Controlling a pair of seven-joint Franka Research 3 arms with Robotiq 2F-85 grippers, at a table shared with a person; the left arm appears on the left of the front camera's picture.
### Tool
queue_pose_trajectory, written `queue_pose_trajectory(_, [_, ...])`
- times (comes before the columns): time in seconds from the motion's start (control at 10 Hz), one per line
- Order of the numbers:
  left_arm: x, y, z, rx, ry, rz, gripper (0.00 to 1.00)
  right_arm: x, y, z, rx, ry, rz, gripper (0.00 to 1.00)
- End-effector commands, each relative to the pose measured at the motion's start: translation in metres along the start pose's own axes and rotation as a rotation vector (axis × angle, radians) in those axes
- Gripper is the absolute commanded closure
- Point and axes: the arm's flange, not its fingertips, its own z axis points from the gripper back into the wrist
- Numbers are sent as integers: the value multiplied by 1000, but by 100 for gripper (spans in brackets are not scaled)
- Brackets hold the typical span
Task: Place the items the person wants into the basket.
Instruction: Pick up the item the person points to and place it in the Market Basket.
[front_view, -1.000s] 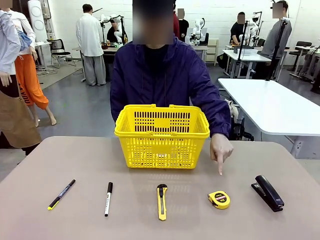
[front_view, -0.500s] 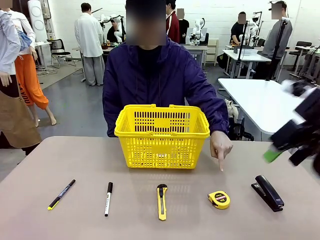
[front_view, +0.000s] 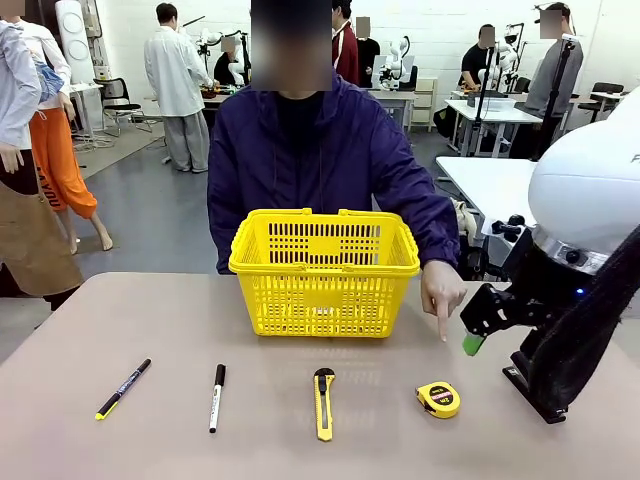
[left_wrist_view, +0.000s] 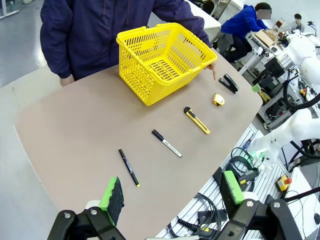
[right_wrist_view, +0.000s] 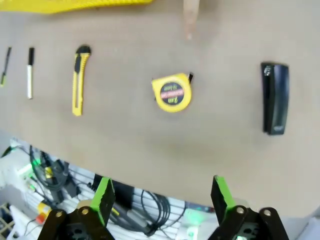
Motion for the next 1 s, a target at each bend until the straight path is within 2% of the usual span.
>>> queue_pose_trajectory(0.0, [-1,1,1,-12,-15,-10,0,-6,3,1,4,29,1,0])
queue_pose_trajectory(0.7, [-1,1,1,-12,-15,-10,0,-4,2,0,2,21,3,0])
queue_pose_trajectory(0.9, [-1,1,1,-12,-15,-10,0,19,22,-35,-43,76,-89,0])
